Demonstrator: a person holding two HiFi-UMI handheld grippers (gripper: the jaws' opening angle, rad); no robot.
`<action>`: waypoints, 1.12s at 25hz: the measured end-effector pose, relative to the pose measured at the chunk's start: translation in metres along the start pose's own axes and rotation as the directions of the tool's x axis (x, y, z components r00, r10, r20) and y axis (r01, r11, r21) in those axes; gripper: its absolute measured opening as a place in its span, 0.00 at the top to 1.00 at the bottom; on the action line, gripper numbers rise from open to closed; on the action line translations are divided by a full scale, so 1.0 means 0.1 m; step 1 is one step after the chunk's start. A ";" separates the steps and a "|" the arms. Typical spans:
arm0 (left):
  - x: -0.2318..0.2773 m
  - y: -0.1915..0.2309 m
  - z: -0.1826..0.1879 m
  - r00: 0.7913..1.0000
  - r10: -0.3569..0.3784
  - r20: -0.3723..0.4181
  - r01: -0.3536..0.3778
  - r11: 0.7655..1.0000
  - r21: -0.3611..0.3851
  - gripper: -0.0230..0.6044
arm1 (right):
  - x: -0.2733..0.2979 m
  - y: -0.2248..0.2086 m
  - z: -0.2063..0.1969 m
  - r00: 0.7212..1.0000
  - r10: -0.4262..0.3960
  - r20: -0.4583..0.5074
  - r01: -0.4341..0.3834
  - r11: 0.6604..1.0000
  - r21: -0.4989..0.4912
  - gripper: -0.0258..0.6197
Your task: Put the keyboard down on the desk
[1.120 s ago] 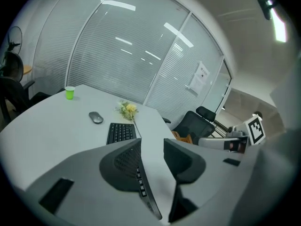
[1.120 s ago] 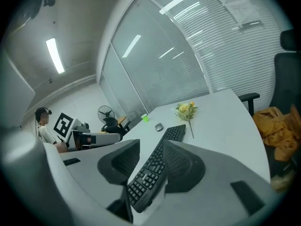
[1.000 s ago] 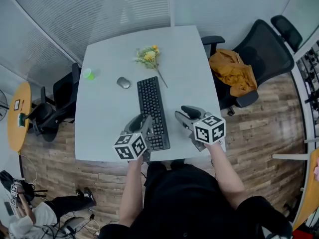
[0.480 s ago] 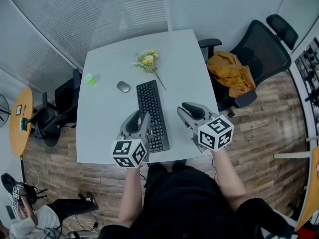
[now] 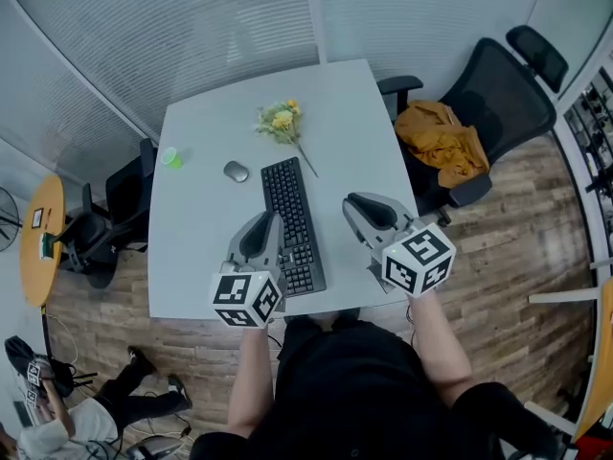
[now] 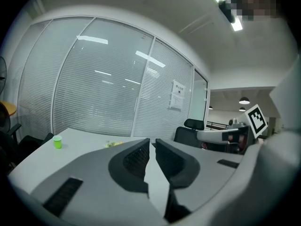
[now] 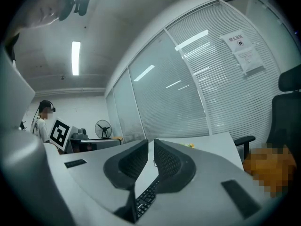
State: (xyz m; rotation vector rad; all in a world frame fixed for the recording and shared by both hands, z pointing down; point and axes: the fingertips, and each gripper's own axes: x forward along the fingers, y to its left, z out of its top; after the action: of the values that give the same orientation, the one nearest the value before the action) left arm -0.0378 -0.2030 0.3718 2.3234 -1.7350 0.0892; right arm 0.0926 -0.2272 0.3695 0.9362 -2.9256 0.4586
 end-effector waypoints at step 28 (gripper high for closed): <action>0.09 0.08 0.03 0.999 0.023 -0.026 -0.023 1.000 0.010 0.96 | 0.02 -0.11 0.03 1.000 -0.025 -0.015 0.024 0.999 -0.030 0.95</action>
State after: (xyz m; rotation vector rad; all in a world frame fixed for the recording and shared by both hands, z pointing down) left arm -0.0427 -0.2142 0.3723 2.2990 -1.7531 0.1319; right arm 0.0978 -0.2375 0.3698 0.9596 -2.8955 0.4171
